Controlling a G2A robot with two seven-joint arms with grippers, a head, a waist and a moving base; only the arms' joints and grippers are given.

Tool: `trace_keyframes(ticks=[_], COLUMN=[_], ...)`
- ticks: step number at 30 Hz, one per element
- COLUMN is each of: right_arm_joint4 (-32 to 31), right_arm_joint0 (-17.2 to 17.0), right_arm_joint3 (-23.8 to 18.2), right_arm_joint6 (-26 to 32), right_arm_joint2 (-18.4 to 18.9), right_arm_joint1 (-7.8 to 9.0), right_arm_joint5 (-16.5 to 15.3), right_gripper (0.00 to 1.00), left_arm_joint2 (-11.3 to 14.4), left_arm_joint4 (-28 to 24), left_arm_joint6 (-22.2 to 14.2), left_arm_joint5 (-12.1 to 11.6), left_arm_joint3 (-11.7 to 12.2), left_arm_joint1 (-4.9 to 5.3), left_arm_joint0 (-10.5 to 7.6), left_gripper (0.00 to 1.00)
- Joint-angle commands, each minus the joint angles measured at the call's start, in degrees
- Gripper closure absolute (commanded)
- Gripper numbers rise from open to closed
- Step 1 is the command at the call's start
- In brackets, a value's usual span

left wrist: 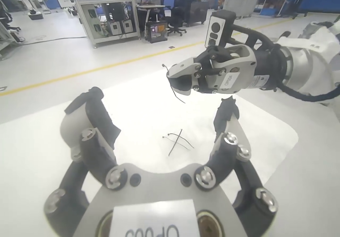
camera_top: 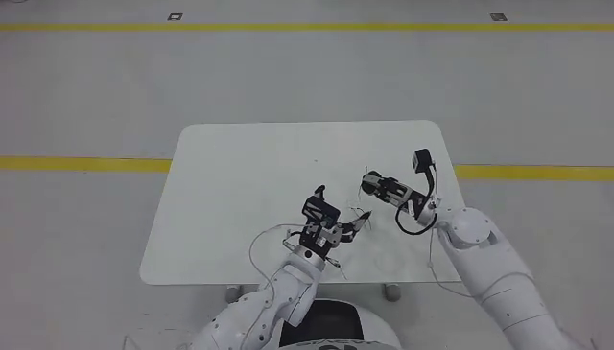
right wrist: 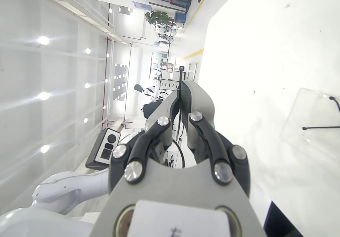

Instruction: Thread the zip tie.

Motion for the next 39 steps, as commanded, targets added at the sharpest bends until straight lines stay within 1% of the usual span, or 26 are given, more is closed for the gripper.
trace_keyframes(ticks=[1, 3, 5, 9, 14, 16, 19, 20, 22, 23, 26, 28, 29, 36, 37, 39], right_arm_joint4=[-0.13, -0.57, -0.57, -0.57, -0.65, -1.19, -1.62, -2.03, -2.20, -2.47, -3.31, -4.20, -4.60, -4.60, -4.81, -5.02], right_arm_joint0=[-0.30, -0.61, -0.61, -0.61, -0.70, -0.97, -1.67, -1.96, -2.72, -3.08, -4.01, -4.49, -4.82, -4.82, -4.93, -5.08], right_arm_joint3=[-0.14, -1.31, -1.31, -1.31, -1.44, -2.33, -4.28, -4.98, -6.06, -6.75, -8.53, -9.67, -10.33, -10.33, -10.49, -10.67], right_arm_joint6=[-0.16, -0.59, -0.59, -0.59, -1.03, -1.50, -0.20, -0.16, 0.16, 0.23, 0.15, 0.22, -0.40, -0.40, -1.08, -1.96], right_arm_joint2=[0.25, 0.84, 0.84, 0.84, 0.82, 0.83, 1.58, 1.93, 2.49, 2.89, 3.74, 4.16, 4.59, 4.59, 4.50, 4.40], right_arm_joint1=[0.02, 0.04, 0.04, 0.04, 0.01, -0.04, 0.01, 0.01, -0.03, -0.08, -0.28, -0.41, -0.53, -0.53, -0.57, -0.61], right_arm_joint5=[-1.49, -1.49, -1.49, -1.49, -1.44, -1.49, -1.49, -1.49, -1.49, -1.49, -1.49, -1.49, -1.49, -1.49, -1.28, -1.33], right_gripper=[1.00, 1.00, 1.00, 1.00, 1.00, 1.00, 1.00, 1.00, 1.00, 1.00, 1.00, 1.00, 1.00, 1.00, 1.00, 1.00], left_arm_joint2=[0.21, 0.09, -0.18, -0.78, -0.83, -0.83, -0.83, -0.94, -1.73, -2.16, -2.82, -3.10, -3.21, -3.21, -3.21, -3.32], left_arm_joint4=[-0.13, -0.16, -0.39, -0.32, 0.35, 0.35, 0.35, -0.36, -2.81, -3.28, -4.58, -5.17, -3.98, -3.98, -3.98, -4.58], left_arm_joint6=[-0.09, 0.50, 1.30, 1.68, 1.94, 1.94, 1.94, 1.82, 1.43, 1.41, 1.18, 1.72, 2.60, 2.60, 2.60, 2.21], left_arm_joint5=[0.32, 0.99, 1.27, 1.34, 1.08, 1.08, 1.08, 0.69, -0.94, -1.82, -3.35, -4.77, -4.95, -4.95, -4.95, -5.69], left_arm_joint3=[0.34, 0.39, 0.22, -0.05, -0.16, -0.16, -0.16, -0.32, -0.61, -0.66, -1.09, -1.45, -1.47, -1.47, -1.47, -1.44], left_arm_joint1=[-0.23, -0.40, -0.46, -0.45, -0.44, -0.44, -0.44, -0.46, -0.44, -0.35, -0.24, -0.17, -0.08, -0.08, -0.08, -0.11], left_arm_joint0=[-0.21, -0.26, -0.02, 0.37, 0.49, 0.49, 0.49, 0.55, 0.64, 0.66, 1.08, 1.21, 1.12, 1.12, 1.12, 1.07], left_gripper=[0.00, 0.00, 0.00, 0.00, 0.00, 0.00, 0.00, 0.00, 0.00, 0.00, 0.00, 0.00, 0.00, 0.00, 0.00, 0.00])
